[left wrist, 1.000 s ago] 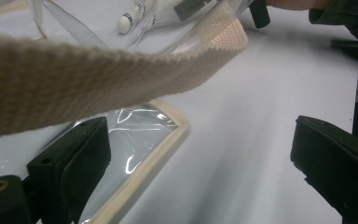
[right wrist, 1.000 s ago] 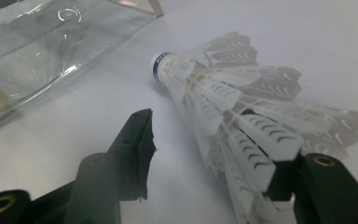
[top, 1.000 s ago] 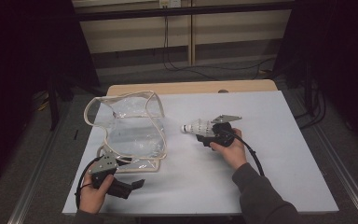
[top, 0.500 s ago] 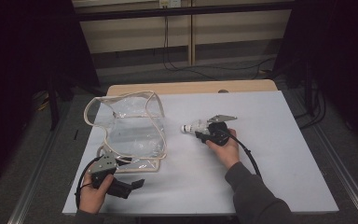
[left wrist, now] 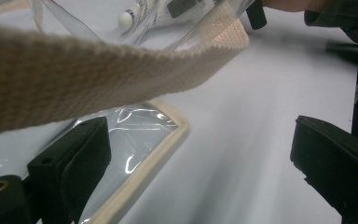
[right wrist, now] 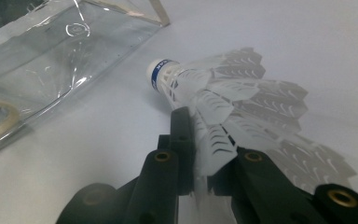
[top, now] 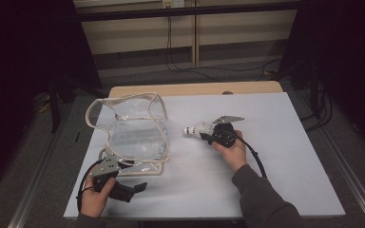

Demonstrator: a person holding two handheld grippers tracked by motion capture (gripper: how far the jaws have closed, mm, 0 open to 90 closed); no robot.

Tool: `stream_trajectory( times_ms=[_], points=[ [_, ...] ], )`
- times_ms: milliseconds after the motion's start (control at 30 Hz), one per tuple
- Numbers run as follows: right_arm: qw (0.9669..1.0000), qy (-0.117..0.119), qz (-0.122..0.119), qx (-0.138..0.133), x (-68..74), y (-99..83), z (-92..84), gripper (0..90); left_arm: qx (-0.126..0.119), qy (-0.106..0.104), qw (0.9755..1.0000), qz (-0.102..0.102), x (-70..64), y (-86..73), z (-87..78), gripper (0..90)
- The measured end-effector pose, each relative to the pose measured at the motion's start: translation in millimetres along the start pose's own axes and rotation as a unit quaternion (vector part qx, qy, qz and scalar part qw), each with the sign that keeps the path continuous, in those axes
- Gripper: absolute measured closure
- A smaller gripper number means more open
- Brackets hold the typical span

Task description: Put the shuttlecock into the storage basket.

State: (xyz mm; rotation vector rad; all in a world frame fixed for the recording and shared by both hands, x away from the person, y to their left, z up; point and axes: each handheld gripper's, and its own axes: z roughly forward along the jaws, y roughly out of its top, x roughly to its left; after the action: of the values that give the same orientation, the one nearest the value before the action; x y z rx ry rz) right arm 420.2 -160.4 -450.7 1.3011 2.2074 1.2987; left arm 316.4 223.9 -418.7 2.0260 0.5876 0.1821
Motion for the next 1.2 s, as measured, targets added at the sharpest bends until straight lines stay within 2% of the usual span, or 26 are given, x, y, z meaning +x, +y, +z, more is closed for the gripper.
stream_trajectory(
  times_ms=[267, 467, 533, 800, 1033, 1200],
  points=[
    [0.9997, 0.023, -0.001, 0.006, 1.1, 3.6, -9.3, 83.9, -0.001, 0.001, 1.0, 0.001, -0.2, -0.1, 0.2, 5.0],
    [0.9992, 0.039, -0.001, 0.0, 1.9, 8.9, -19.2, 87.1, -0.001, 0.001, 1.0, 0.001, -0.4, -0.2, 0.2, 5.0],
    [0.9993, 0.035, -0.01, -0.002, 2.2, 10.7, -21.8, 87.3, -0.003, 0.001, 1.0, -0.002, -0.8, -0.2, 0.6, 5.0],
    [0.9986, 0.05, -0.019, 0.003, 5.2, 17.9, -30.5, 88.0, 0.001, 0.0, 1.0, 0.0, -0.2, 0.1, -0.1, 5.0],
    [0.9977, 0.057, -0.037, 0.003, 11.9, 29.2, -39.8, 88.2, 0.0, 0.001, 1.0, -0.001, -0.2, 0.1, 0.0, 5.0],
    [0.9971, 0.07, -0.029, -0.007, 13.2, 36.1, -46.4, 88.2, 0.0, 0.001, 1.0, -0.001, -0.3, 0.2, 0.0, 5.0]
  ],
)
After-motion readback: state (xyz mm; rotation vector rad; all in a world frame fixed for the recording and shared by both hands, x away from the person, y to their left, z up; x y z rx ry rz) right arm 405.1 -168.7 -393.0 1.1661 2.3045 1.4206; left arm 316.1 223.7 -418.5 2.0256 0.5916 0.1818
